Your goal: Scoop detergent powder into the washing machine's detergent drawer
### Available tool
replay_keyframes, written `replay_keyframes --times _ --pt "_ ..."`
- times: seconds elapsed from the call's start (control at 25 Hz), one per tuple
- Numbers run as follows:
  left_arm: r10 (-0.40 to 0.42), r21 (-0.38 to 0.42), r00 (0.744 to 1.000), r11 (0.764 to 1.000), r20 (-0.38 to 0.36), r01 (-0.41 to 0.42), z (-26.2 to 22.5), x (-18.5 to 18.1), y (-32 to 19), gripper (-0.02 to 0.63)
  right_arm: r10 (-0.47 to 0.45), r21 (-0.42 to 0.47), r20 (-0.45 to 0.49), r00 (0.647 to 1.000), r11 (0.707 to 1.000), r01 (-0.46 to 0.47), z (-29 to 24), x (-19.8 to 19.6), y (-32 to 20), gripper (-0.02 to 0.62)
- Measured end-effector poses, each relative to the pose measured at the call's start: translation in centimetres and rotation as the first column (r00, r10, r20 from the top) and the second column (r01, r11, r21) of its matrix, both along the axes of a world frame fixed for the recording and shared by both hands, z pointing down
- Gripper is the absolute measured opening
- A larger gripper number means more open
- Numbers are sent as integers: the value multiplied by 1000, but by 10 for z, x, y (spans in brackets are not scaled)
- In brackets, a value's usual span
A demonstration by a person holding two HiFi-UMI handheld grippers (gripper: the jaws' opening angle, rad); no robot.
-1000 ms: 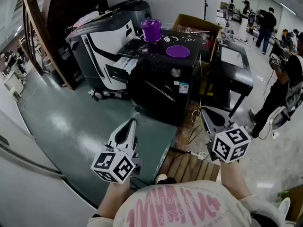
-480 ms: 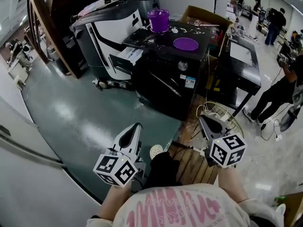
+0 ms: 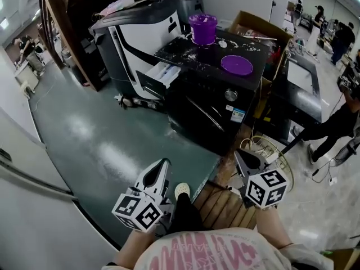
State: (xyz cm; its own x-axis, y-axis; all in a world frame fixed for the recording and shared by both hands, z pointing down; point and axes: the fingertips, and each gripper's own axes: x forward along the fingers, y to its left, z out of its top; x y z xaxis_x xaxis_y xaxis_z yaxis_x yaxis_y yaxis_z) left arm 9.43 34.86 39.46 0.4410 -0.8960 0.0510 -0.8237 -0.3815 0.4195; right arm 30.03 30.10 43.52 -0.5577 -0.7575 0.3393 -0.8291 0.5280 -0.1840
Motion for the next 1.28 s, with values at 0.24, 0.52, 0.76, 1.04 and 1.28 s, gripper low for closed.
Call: replay_keyframes --times 0.24,0.52,0.76,1.04,1.28 --pt "9 -41 998 999 61 -7 6 -8 -56 2 14 -17 27 1000 1000 -14 2 -10 -56 -2" --pt "33 13 999 999 21 -33 -40 -27 -129 2 -45 26 56 997 999 44 -45 -53 -116 -2" --pt "44 40 997 998 69 -47 -86 -46 -205 2 -60 32 134 989 998 56 -93 -82 -177 -2" --pt "115 146 990 981 82 -126 -118 -63 -268 2 -20 60 206 978 998 8 -120 -101 -241 -2" --pt "139 100 989 984 58 -144 -127 -83 -313 2 5 39 192 981 999 -13 -132 -122 -275 -2"
